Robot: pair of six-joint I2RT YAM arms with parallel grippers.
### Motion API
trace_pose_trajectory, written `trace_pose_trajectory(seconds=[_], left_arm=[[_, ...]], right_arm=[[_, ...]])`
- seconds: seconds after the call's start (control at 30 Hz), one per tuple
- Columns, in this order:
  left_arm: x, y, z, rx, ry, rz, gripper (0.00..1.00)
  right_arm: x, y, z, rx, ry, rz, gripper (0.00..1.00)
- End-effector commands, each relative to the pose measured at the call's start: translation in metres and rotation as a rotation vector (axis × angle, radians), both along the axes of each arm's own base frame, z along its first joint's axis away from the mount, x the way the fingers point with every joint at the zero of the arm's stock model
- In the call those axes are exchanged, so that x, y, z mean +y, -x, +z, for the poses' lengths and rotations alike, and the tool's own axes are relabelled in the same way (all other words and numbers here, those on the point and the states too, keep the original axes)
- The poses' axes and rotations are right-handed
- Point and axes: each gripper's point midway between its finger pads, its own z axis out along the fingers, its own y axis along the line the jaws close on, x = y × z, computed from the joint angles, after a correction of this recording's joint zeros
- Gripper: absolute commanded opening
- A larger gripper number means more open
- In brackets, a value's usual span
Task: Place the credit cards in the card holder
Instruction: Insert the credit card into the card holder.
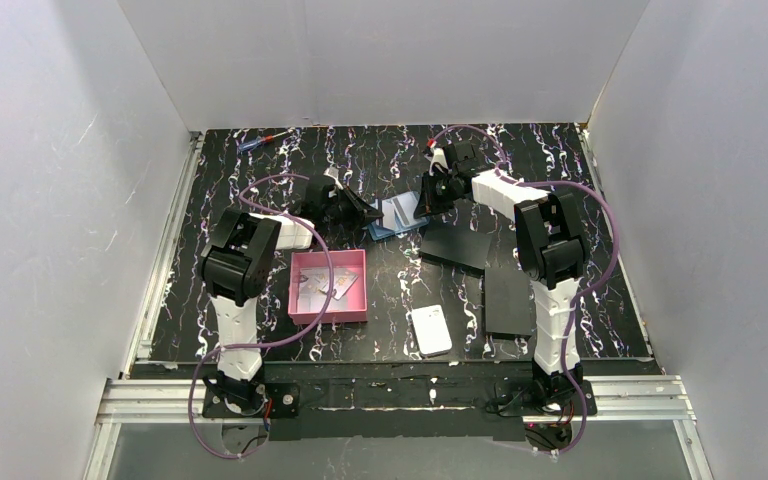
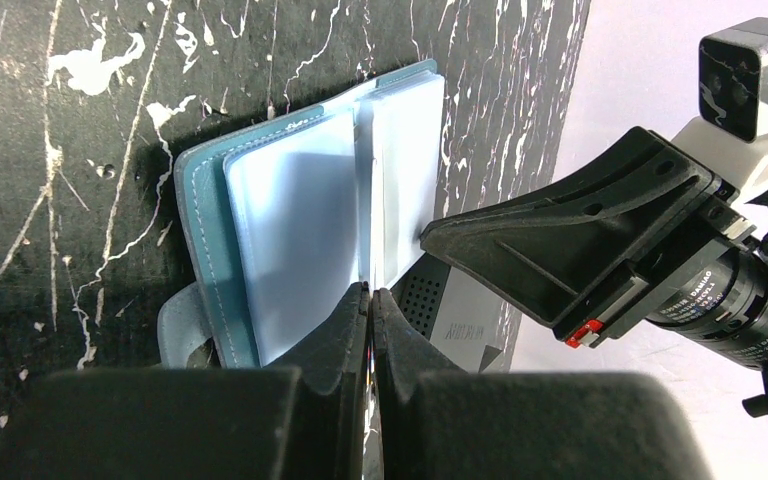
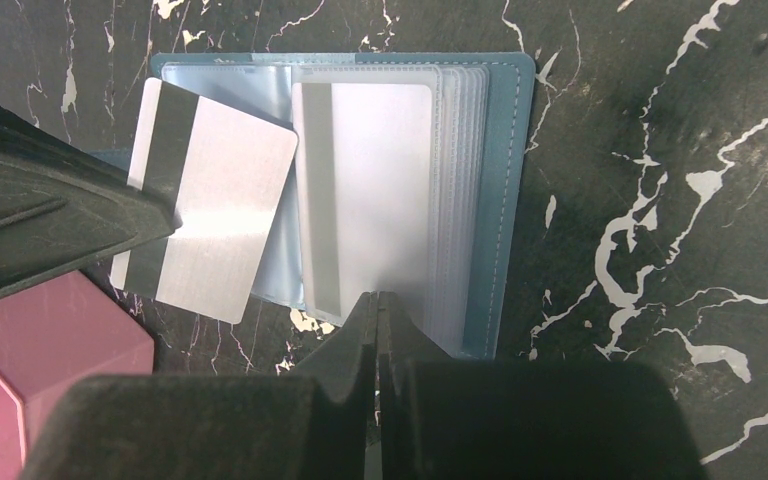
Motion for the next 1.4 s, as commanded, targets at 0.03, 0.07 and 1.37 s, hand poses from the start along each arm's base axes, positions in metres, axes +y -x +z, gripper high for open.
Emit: trace_pose_trajectory(seconds=[0.03,0.07,1.37], left_arm=[[-0.004,-0.005,0.001,-0.013,0.003,0.0,0.0],[-0.004,-0.006,0.0,-0.012,0.003,0.001,0.0],[-0.026,-0.021,-0.027,0.0,0.005,0.109,0.0]], right_arm=[[-0.01,-0.002,-0.022,0.027,0.057,-0.009,0.01],[-0.01,-0.001,-0.022,0.027,0.056,-0.009,0.01],[-0.009,-0.019,0.026,0.057,-0.051,-0.092,0.26]])
